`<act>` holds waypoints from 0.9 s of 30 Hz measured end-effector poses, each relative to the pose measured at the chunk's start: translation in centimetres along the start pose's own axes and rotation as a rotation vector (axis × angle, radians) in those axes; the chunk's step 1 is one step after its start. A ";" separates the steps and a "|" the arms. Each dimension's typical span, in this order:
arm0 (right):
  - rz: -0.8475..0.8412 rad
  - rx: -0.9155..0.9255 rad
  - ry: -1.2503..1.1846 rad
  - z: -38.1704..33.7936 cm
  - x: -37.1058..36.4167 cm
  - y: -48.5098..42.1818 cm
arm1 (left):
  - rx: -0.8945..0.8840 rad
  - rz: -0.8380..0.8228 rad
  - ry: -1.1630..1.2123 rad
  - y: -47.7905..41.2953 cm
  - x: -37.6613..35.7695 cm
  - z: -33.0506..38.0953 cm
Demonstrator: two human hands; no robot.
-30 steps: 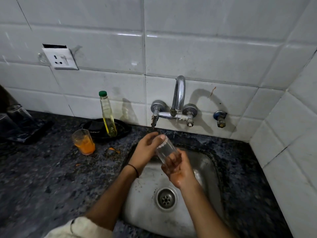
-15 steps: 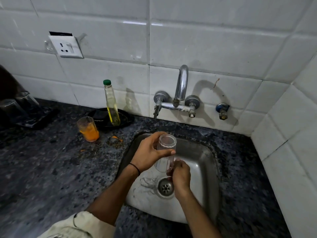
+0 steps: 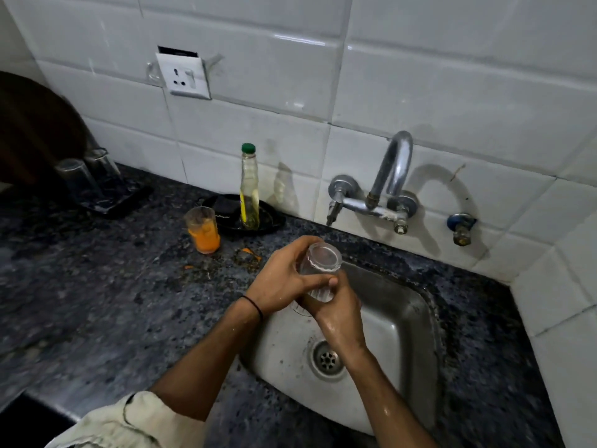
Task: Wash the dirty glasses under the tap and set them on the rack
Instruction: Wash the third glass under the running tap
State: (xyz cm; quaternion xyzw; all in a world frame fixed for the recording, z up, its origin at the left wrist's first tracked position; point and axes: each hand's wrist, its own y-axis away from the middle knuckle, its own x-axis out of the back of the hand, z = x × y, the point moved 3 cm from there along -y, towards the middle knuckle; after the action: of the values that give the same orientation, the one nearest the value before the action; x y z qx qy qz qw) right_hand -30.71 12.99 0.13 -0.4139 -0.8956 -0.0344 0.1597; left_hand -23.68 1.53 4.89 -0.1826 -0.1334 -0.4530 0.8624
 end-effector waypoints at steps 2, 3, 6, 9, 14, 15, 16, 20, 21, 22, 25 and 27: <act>-0.038 0.032 -0.024 -0.5 -1.4 -0.9 | 0.018 -0.013 0.004 0.2 1.9 -0.7; -0.070 0.040 -0.032 -1.0 -2.5 -1.3 | 0.024 -0.018 0.006 0.4 3.1 -1.2; -0.145 0.010 -0.060 -1.7 -6.5 -3.2 | 0.071 0.047 0.042 1.2 8.0 -3.9; -0.195 -0.034 -0.112 -2.8 -11.4 -5.5 | 0.167 0.217 0.126 2.8 14.1 -7.6; -0.356 -0.124 -0.358 -7.4 -22.5 -8.8 | 0.340 0.421 0.114 6.0 25.7 -14.2; -0.384 -0.148 -0.401 -8.4 -25.1 -9.4 | 0.377 0.456 0.094 6.5 28.1 -15.9; -0.401 -0.173 -0.441 -9.2 -27.6 -10.2 | 0.413 0.484 0.072 6.9 30.2 -17.6; -0.483 -0.305 -0.544 -11.9 -36.7 -13.7 | 0.504 0.556 -0.007 6.7 37.9 -23.3; -0.491 -0.331 -0.566 -12.3 -38.7 -14.8 | 0.516 0.553 -0.037 6.2 39.5 -24.3; -0.489 -0.350 -0.575 -12.7 -40.4 -16.0 | 0.522 0.547 -0.069 5.6 40.7 -25.1; -0.424 -0.372 -0.551 -13.5 -45.7 -20.0 | 0.544 0.485 -0.180 3.5 44.4 -27.7; -0.373 -0.349 -0.509 -13.8 -48.2 -22.3 | 0.522 0.421 -0.243 1.7 45.6 -29.0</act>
State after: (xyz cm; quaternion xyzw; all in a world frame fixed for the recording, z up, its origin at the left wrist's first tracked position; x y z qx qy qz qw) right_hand -14.72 -39.54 -0.40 -0.2595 -0.9474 -0.1112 -0.1507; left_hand 4.91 -43.62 -3.46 -0.0320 -0.3058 -0.1910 0.9322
